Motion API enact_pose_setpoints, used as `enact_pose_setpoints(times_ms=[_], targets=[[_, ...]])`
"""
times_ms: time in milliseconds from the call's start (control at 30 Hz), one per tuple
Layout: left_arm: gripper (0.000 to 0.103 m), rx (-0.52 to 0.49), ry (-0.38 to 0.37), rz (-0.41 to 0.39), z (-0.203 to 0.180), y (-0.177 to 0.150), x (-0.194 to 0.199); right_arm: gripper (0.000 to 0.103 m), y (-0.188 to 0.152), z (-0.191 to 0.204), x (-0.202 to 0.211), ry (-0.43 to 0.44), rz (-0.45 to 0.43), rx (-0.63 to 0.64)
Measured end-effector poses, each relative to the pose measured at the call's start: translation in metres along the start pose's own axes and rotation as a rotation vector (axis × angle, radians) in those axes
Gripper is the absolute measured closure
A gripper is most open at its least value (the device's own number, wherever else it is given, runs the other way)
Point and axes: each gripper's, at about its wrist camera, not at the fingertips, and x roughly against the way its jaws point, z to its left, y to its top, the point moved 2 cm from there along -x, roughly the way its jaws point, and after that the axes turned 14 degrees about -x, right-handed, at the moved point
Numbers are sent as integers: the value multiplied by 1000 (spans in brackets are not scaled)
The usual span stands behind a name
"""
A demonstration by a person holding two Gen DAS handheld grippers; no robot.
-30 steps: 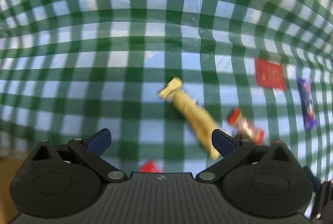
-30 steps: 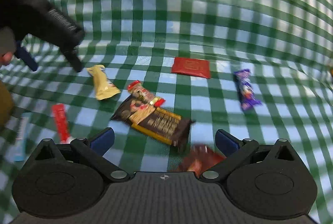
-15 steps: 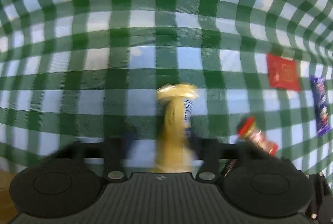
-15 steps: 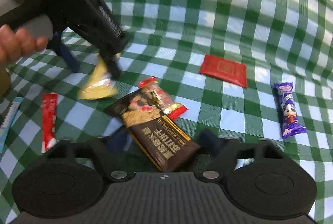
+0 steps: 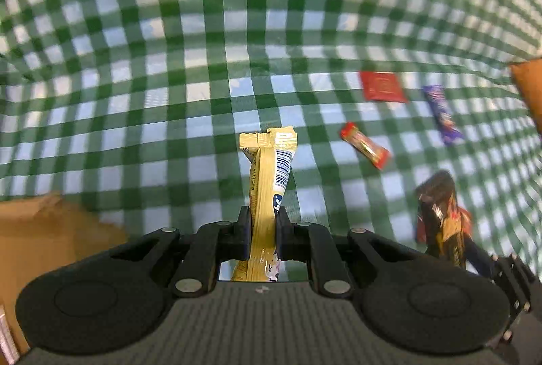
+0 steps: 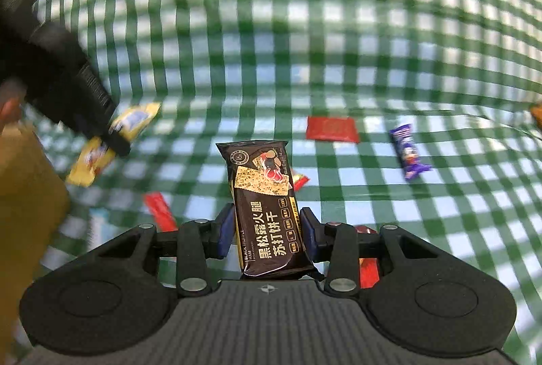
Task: Organize snacks
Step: 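Grasp the dark biscuit packet with the right tool while the left tool grasps the yellow bar, then carry both snacks over the box and open both tools to release them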
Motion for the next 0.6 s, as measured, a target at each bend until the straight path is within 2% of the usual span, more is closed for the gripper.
enact_pose_setpoints(times_ms=[133, 300, 433, 600], targets=[[88, -38, 4, -54, -1, -47, 77, 60, -4, 30, 76, 33, -65, -75], [88, -27, 31, -101, 18, -123, 166, 60, -21, 77, 157, 83, -86, -129], [88, -33, 132, -140, 34, -188, 220, 60, -44, 120, 213, 126, -68, -125], [88, 44, 153, -132, 58, -270, 262, 60, -90, 175, 260, 191, 2, -77]])
